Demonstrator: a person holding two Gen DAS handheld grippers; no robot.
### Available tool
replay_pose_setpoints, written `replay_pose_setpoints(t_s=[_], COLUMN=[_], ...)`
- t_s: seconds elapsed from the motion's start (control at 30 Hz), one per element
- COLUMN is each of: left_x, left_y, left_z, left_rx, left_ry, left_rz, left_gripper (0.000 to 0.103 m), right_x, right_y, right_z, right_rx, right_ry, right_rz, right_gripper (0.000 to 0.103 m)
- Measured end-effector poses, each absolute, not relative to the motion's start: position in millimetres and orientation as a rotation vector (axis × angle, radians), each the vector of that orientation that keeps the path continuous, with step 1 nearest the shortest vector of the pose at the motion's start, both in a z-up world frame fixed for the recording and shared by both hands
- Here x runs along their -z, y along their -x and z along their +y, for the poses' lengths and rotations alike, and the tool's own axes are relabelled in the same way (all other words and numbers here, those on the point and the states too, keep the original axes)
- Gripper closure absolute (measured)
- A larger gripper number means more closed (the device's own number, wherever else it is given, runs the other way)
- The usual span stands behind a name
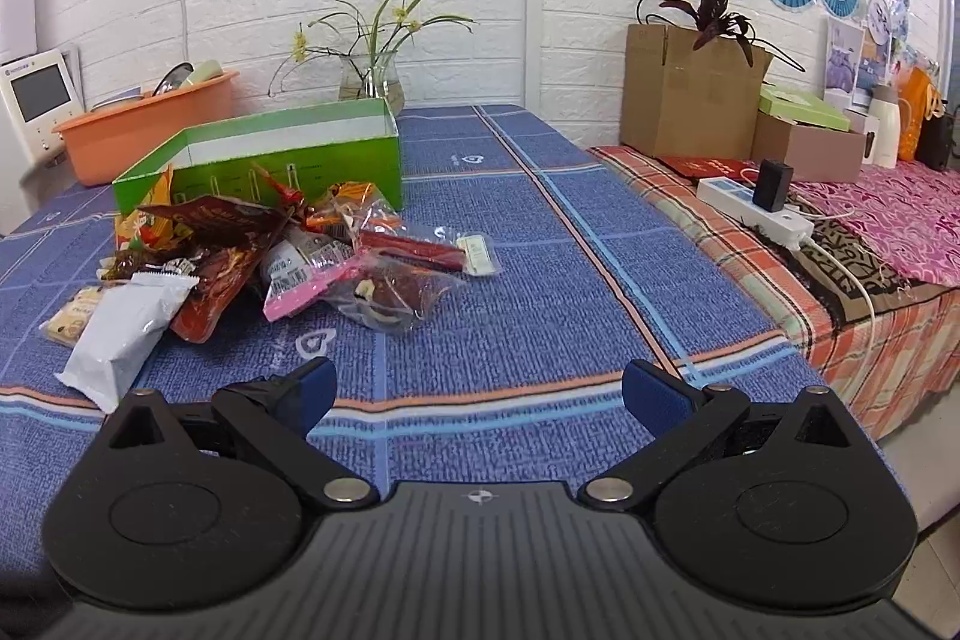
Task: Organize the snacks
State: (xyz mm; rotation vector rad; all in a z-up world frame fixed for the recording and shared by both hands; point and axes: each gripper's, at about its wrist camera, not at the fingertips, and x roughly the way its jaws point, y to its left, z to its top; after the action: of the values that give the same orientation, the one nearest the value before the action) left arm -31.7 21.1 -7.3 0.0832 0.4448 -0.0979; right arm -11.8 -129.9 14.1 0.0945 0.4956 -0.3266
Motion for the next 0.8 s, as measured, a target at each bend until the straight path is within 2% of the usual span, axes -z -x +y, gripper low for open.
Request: replay_pose_setpoints(t_s=[0.23, 0.8], left_x=[-41, -22], left_y=[-26, -28], left_z=[46, 31], left_rx=[0.015, 0.019], left_ry=[0.054, -0.02], left_rz=[0.411, 0.473], left_gripper=[0.0, 0.0], right_x=[-37, -36], right_y=[-15, -19], right_z=[-113, -109], right_rx=[0.31, 0.248], right_ry=[-0.016, -0.103], right_rz=[0.389, 0.413], right_gripper=[0.0, 0.0])
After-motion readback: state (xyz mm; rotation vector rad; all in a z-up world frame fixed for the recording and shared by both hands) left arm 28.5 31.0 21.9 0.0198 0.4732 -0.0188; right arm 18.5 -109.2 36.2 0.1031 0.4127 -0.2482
